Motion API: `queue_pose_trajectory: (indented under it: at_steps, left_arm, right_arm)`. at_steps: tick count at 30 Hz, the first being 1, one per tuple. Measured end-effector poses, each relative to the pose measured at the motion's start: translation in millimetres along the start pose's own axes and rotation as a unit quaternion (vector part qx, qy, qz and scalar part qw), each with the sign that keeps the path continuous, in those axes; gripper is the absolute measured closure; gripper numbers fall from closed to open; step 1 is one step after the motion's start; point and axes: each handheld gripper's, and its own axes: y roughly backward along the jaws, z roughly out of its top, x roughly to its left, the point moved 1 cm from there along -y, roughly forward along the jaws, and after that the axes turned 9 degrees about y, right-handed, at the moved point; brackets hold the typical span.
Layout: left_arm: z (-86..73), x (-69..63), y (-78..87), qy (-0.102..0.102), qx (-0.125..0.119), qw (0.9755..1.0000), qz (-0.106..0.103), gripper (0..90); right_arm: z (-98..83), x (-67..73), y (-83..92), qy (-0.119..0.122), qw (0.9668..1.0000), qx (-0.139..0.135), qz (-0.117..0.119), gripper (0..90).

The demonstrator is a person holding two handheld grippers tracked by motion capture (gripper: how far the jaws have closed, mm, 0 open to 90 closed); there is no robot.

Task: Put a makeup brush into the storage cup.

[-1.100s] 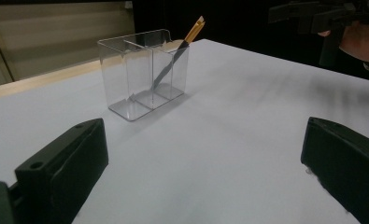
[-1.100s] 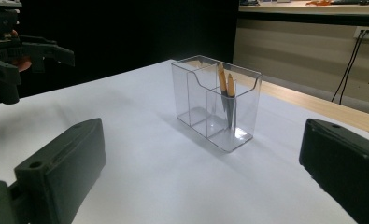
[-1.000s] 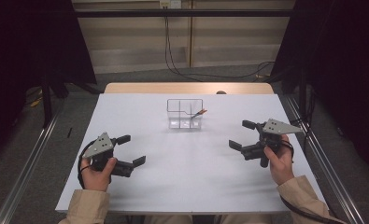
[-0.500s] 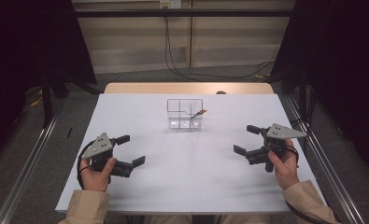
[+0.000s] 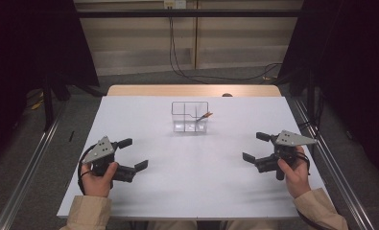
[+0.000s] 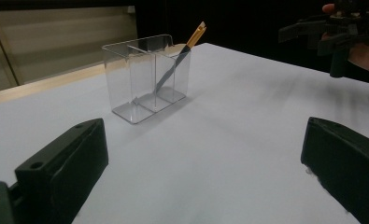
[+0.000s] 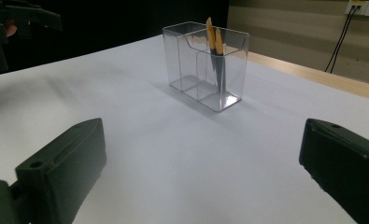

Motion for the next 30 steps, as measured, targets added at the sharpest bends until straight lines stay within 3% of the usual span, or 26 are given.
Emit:
queue_pose_trajectory:
  at_steps: [30]
  left_arm:
    - [2.3, 0.7, -1.1, -0.004, -0.001, 1.0000, -0.002, 0.7]
  right_arm:
    - [-10.9, -0.9, 11.3, 0.006, 0.9997, 0.025, -0.004, 0.4]
